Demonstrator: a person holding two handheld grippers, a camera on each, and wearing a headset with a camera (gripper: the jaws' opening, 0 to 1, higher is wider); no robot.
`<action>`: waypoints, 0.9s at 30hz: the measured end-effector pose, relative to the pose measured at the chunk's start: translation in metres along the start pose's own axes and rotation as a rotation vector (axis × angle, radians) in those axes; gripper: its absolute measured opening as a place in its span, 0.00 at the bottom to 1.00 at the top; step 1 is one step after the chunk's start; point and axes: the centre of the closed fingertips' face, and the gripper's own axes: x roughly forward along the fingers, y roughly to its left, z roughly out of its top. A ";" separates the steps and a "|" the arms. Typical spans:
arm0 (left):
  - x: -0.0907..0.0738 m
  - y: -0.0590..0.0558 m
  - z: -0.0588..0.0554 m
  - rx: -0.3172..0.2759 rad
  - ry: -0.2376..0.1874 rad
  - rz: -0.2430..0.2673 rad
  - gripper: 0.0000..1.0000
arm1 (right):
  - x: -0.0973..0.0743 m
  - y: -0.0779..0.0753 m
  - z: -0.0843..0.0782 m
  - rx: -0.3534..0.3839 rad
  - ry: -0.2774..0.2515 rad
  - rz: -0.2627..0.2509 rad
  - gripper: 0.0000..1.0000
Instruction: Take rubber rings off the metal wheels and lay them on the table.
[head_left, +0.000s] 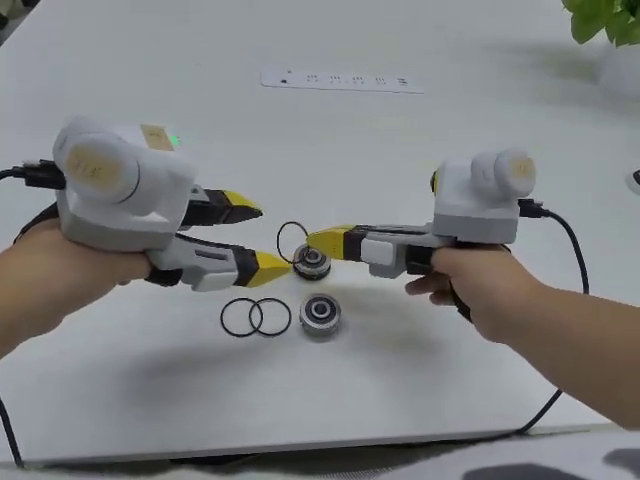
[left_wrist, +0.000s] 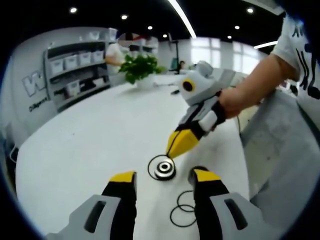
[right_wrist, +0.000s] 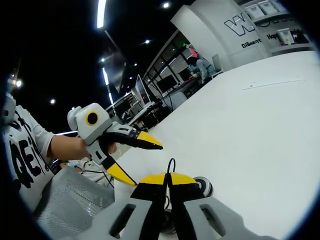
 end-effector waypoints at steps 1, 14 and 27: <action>-0.001 0.000 -0.001 -0.002 0.000 0.001 0.46 | 0.000 0.001 0.000 0.000 0.001 0.002 0.00; -0.018 -0.001 -0.008 -0.024 -0.008 0.018 0.55 | 0.005 0.012 -0.001 0.003 0.009 0.028 0.00; -0.033 -0.001 -0.014 -0.037 -0.013 0.029 0.62 | 0.014 0.021 -0.007 0.012 0.036 0.062 0.00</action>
